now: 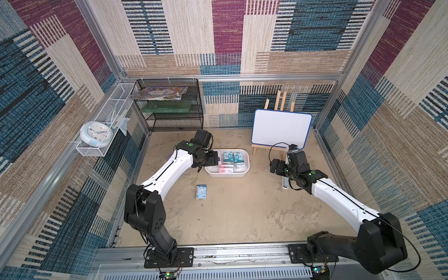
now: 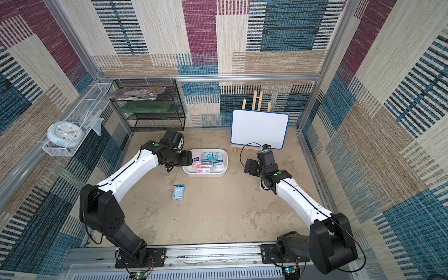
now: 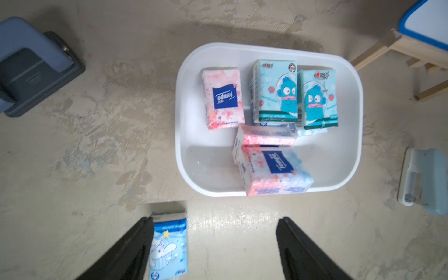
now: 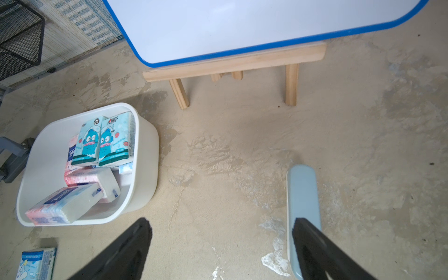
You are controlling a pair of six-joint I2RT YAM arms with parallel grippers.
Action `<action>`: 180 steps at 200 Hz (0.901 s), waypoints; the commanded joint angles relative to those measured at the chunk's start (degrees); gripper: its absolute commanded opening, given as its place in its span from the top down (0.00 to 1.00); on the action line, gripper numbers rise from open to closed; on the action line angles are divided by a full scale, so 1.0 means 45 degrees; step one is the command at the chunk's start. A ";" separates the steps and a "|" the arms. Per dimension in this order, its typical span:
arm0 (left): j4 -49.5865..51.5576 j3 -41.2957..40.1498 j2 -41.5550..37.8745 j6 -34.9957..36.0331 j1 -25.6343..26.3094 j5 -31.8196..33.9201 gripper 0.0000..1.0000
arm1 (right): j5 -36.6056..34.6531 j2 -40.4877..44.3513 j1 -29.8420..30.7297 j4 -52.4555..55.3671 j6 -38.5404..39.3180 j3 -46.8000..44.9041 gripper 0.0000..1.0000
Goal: Take the pocket tissues out of the storage box
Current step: Place the pocket tissues at the center of the board, then pick up the pocket tissues from the storage box.
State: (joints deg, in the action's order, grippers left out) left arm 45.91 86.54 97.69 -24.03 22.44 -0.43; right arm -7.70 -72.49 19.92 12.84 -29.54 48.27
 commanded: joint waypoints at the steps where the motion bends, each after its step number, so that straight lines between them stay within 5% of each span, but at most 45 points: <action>1: 0.0080 0.0774 0.0765 -0.0032 0.0159 -0.0257 0.15 | -0.0119 -0.0024 0.0006 -0.0418 -0.0056 0.0006 0.04; 180: 0.1087 0.6608 0.6860 0.0320 0.1107 -0.0328 0.19 | -0.0219 -0.0137 -0.0146 -0.0510 0.0069 -0.0001 0.01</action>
State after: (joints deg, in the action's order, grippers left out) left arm 49.71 114.45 127.09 -22.31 27.22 -1.45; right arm -7.92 -73.10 19.46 11.92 -29.52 48.27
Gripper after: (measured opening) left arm 0.816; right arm 0.987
